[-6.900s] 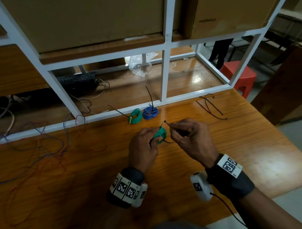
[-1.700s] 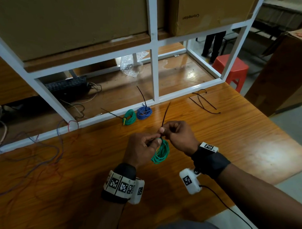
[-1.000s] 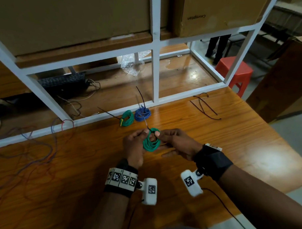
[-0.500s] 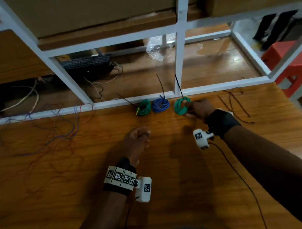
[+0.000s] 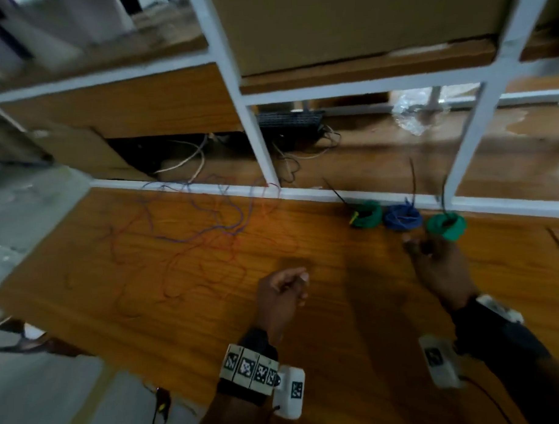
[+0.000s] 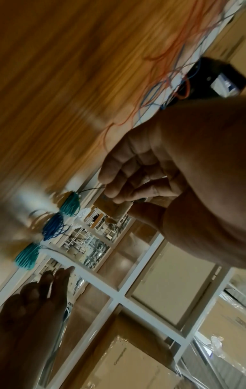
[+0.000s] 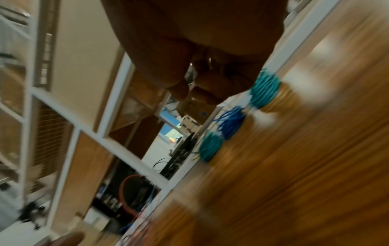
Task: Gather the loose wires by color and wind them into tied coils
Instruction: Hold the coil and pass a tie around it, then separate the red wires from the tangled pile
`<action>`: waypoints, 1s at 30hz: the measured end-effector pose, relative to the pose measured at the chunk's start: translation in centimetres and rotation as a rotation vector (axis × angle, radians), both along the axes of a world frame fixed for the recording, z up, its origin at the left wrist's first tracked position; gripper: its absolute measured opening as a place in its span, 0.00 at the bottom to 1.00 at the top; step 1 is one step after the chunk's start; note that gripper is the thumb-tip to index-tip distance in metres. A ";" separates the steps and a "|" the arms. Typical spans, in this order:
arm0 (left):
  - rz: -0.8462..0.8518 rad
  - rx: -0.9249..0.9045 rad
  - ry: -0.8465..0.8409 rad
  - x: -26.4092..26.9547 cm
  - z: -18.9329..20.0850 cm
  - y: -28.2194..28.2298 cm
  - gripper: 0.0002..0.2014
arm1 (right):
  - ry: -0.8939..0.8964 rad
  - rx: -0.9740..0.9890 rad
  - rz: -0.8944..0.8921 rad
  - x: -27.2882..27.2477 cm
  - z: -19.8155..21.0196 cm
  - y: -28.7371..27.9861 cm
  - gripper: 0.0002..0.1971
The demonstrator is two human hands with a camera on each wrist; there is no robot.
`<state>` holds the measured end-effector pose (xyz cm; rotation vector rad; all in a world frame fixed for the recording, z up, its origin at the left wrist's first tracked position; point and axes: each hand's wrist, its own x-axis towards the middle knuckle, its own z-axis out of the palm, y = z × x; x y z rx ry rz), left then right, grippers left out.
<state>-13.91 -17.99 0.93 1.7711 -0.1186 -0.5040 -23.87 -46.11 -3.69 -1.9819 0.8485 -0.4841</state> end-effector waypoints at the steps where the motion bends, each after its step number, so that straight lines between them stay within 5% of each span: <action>1: 0.022 -0.009 -0.008 0.7 0.4 1.1 0.08 | -0.005 0.009 0.071 0.5 0.6 1.9 0.18; 6: 0.099 -0.006 -0.088 7.1 1.7 7.5 0.04 | -0.016 0.018 0.311 5.2 3.0 9.7 0.14; 9: 0.091 0.094 -0.279 12.2 1.1 12.4 0.07 | 0.010 0.011 0.405 10.0 3.0 14.8 0.12; 13: -0.264 0.649 -0.838 19.3 -0.5 18.0 0.24 | 0.099 -0.014 0.500 16.5 2.2 22.1 0.11; 17: -0.583 0.925 -0.864 24.0 -0.9 19.7 0.16 | 0.148 -0.051 0.514 21.6 2.0 27.2 0.06; 20: -0.696 0.892 -0.829 26.7 -0.4 20.3 0.12 | 0.216 -0.098 0.496 22.9 2.0 29.2 0.15; 23: -0.702 0.694 -0.789 28.7 0.0 20.9 0.24 | 0.305 -0.136 0.497 22.6 0.7 29.9 0.22; 30: -0.571 0.451 -0.630 27.0 -1.3 25.1 0.19 | 0.458 -0.309 0.575 21.2 -2.0 31.5 0.23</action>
